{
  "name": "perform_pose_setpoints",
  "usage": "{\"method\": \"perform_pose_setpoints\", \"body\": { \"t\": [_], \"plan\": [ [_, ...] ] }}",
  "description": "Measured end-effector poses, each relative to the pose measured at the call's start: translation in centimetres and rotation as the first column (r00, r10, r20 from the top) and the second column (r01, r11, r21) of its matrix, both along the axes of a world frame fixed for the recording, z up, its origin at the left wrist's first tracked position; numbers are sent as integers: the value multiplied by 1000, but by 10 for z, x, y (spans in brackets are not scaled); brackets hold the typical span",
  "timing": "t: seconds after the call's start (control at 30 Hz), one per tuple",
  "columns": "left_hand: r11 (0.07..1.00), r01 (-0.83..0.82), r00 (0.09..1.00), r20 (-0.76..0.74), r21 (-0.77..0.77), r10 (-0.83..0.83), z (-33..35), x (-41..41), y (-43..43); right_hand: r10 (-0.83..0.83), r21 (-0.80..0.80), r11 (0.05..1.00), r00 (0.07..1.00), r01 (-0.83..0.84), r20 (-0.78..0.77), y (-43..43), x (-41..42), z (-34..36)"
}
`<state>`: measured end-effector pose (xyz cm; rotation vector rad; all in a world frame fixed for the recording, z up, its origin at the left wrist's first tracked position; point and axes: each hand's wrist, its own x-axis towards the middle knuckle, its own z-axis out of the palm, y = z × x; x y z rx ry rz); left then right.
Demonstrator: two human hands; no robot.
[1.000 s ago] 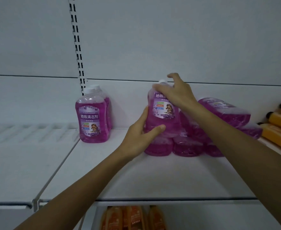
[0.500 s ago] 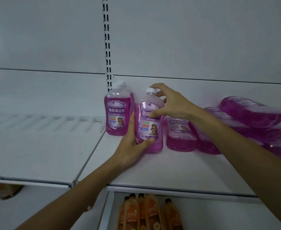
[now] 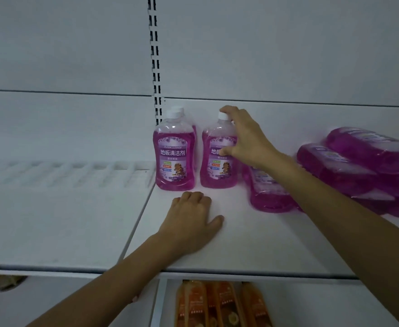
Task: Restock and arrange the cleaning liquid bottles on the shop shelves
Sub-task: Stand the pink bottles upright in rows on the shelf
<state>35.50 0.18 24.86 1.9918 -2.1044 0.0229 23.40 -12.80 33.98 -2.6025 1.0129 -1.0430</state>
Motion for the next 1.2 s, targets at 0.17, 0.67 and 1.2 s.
{"method": "perform_pose_setpoints", "body": {
  "t": [0.17, 0.67, 1.2],
  "plan": [
    [1000, -4, 1000, -14, -12, 4, 0, 1, 0, -33, -42, 999, 999, 33, -9, -17, 22, -3],
    [997, -41, 998, 46, -61, 44, 4, -2, 2, -21, 32, 999, 996, 24, -83, -25, 6, -3],
    [990, -119, 911, -389, 78, 141, 2, -79, -51, -253, 180, 913, 855, 366, -452, -46, -53, -47]
  ]
}}
